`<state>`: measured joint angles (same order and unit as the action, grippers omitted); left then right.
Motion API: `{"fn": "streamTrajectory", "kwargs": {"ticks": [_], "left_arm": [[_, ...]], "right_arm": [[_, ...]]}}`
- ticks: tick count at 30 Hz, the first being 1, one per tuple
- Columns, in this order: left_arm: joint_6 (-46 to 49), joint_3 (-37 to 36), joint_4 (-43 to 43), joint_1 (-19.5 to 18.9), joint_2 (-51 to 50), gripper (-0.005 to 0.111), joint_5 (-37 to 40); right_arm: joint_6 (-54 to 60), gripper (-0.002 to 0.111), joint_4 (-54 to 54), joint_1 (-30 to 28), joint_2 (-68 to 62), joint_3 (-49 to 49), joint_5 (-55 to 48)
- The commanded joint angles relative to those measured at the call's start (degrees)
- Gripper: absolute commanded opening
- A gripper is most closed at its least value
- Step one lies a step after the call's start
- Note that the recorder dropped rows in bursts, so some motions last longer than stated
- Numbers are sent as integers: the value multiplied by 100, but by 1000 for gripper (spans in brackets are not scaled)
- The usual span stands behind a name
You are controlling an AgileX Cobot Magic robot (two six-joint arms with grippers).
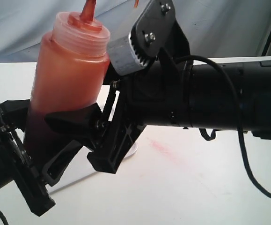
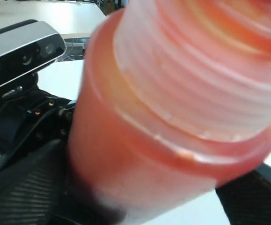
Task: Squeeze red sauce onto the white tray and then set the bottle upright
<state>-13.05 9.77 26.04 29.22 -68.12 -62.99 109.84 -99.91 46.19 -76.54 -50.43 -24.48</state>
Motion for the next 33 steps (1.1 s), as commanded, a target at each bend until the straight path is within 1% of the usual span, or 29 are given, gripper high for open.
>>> {"fn": "streamTrajectory", "kwargs": {"ticks": [1, 7, 16, 20, 25, 30, 33], "left_arm": [[-41, 44, 334, 11, -275, 0, -698], [-41, 44, 334, 11, -596, 0, -698], [-41, 57, 478, 11, -668, 0, -698], [-58, 57, 494, 11, -668, 0, -698], [-58, 57, 604, 11, -668, 0, -698], [-47, 57, 605, 11, -668, 0, -698], [-47, 57, 605, 11, -668, 0, -698]], "right_arm": [[87, 76, -3, -35, 27, -36, 1], [100, 76, -3, -35, 27, -36, -21], [49, 76, -3, -35, -9, -36, 143], [-2, 76, -3, -35, -78, -36, -207], [-37, 76, -3, -35, -370, -36, -207], [-131, 76, -3, -35, -778, -435, -920], [-379, 72, -3, -35, -1014, -721, -1062]]}}
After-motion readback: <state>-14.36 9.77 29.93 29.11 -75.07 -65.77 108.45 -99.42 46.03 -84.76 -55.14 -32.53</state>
